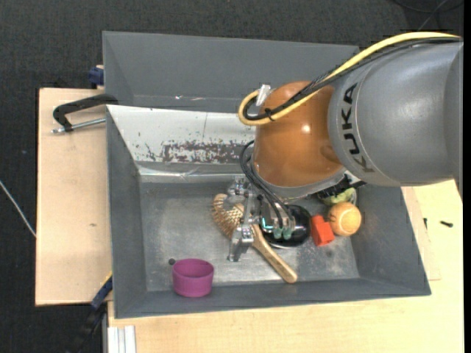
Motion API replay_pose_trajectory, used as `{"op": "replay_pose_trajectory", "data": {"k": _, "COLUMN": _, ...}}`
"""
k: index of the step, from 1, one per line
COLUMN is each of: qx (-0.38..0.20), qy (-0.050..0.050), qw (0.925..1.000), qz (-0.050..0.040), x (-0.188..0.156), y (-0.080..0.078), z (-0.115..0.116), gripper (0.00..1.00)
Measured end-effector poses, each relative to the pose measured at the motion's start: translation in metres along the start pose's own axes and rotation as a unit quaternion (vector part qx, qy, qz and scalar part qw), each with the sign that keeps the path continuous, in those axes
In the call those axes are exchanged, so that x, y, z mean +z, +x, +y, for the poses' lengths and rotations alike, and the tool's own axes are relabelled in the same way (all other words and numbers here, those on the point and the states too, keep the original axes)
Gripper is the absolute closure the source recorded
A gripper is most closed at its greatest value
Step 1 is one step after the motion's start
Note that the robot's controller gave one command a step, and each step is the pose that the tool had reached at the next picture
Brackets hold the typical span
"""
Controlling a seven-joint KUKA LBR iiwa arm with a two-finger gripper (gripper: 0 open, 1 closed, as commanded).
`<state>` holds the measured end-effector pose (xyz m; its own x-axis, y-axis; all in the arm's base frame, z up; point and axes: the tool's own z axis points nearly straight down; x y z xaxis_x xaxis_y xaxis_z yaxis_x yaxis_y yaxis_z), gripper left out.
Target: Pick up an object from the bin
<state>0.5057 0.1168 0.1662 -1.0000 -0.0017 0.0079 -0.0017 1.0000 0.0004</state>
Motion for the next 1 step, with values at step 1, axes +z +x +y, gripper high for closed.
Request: {"op": "replay_pose_trajectory", "data": {"k": 1, "qx": 0.001, "qy": 0.000, "qw": 1.0000, "qz": -0.0035, "x": -0.0038, "y": -0.0014, "z": -0.0008, "gripper": 0.00}}
